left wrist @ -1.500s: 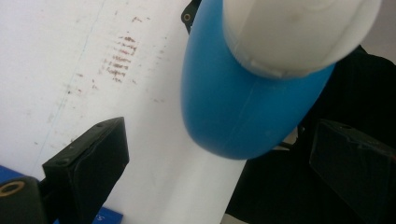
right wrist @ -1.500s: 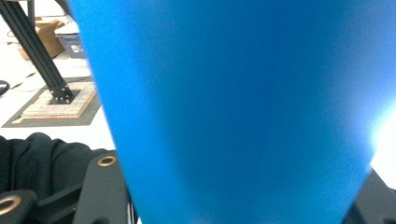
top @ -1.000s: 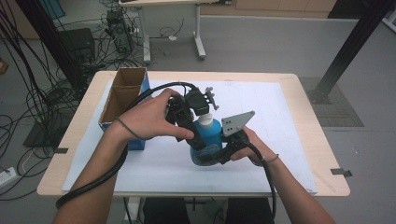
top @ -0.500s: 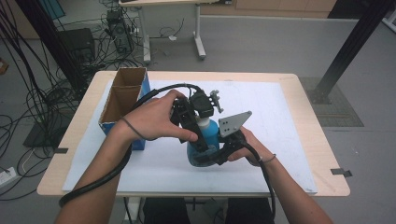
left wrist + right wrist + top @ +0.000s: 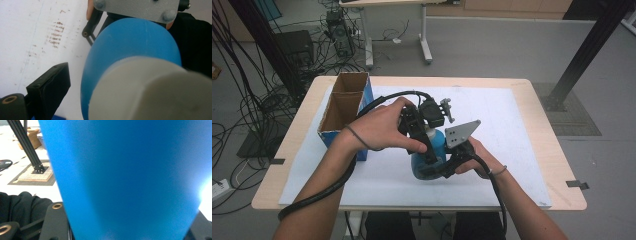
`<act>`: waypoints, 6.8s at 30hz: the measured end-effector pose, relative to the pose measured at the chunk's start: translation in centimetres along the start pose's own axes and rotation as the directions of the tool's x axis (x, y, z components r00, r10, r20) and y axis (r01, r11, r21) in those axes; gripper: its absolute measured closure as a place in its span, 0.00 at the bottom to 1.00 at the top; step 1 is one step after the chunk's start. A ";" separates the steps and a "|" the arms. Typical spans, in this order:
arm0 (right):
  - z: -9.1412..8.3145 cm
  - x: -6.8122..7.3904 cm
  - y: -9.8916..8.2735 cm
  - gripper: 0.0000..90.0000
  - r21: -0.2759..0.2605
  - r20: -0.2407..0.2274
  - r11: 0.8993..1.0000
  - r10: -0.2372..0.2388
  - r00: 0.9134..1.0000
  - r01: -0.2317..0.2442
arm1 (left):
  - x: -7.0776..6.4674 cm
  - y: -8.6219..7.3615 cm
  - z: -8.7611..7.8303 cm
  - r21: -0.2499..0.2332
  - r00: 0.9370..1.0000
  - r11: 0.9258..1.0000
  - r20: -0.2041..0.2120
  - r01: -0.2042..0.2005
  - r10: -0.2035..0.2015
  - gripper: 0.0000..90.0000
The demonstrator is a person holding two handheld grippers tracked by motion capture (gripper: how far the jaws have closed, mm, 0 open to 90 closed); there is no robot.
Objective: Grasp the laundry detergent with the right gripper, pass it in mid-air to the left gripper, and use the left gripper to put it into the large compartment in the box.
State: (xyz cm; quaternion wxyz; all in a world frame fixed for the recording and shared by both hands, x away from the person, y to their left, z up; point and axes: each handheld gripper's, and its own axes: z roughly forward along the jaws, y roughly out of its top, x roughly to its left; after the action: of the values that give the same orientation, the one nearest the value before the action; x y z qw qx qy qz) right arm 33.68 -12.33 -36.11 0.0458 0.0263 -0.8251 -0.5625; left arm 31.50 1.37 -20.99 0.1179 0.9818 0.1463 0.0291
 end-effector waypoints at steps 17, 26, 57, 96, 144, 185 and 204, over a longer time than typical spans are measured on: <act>0.0 -0.1 0.0 0.46 0.000 0.005 1.000 -0.001 1.000 0.001 | 0.0 -0.1 -0.1 0.000 1.000 1.000 -0.002 0.001 -0.001 0.07; 0.0 -0.2 -0.1 0.46 0.001 0.006 1.000 -0.001 1.000 0.001 | 0.1 -0.3 -0.1 0.000 1.000 1.000 -0.003 0.007 -0.007 0.07; 0.3 -0.2 -0.1 0.46 0.008 0.005 1.000 0.000 1.000 0.000 | 0.2 -0.6 -0.3 -0.006 1.000 1.000 -0.005 0.007 -0.007 0.07; 0.4 -0.2 0.0 0.46 0.014 0.008 1.000 -0.003 1.000 0.003 | 0.2 -0.7 -0.3 -0.001 1.000 1.000 -0.006 0.008 -0.008 0.07; 0.5 0.0 0.3 0.46 0.004 0.009 1.000 -0.008 1.000 0.008 | 0.3 -0.6 -0.2 0.008 1.000 1.000 0.025 -0.004 0.003 0.40; 0.7 0.0 0.3 0.46 0.001 -0.004 1.000 -0.015 1.000 0.015 | 0.2 -0.6 -0.2 0.037 1.000 0.999 0.025 0.015 -0.016 0.40; 0.7 0.1 0.3 0.46 -0.003 0.000 1.000 -0.018 1.000 0.018 | 0.1 -0.5 -0.3 0.040 1.000 0.999 0.020 0.014 -0.014 0.40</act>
State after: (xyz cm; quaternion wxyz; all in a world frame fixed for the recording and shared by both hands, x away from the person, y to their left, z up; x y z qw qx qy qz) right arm 33.54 -11.53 -36.08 0.0407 0.0335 -0.8241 -0.5640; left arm 31.40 1.95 -20.83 0.1000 0.9831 0.1525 0.0154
